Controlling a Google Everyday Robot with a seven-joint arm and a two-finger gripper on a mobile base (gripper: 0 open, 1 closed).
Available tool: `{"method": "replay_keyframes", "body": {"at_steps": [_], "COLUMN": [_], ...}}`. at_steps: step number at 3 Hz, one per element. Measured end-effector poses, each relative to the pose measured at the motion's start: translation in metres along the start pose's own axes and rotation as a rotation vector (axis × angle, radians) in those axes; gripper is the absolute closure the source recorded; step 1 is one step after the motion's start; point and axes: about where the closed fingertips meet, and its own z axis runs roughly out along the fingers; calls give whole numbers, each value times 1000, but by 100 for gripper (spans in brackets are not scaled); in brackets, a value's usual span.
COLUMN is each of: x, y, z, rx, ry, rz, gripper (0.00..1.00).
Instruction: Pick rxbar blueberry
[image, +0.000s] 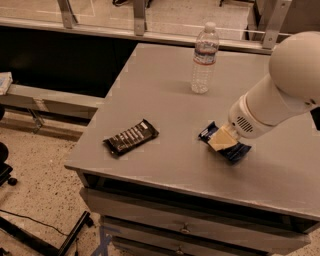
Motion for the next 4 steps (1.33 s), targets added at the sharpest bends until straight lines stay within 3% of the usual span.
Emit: {"method": "replay_keyframes", "body": {"at_steps": [1,4], "x": [2,4], "y": [-3,-19], "z": [-9,-80], "rx": [0,30], "ry": [-22,-177], "rz": [-5,-19], "gripper": [97,100]}}
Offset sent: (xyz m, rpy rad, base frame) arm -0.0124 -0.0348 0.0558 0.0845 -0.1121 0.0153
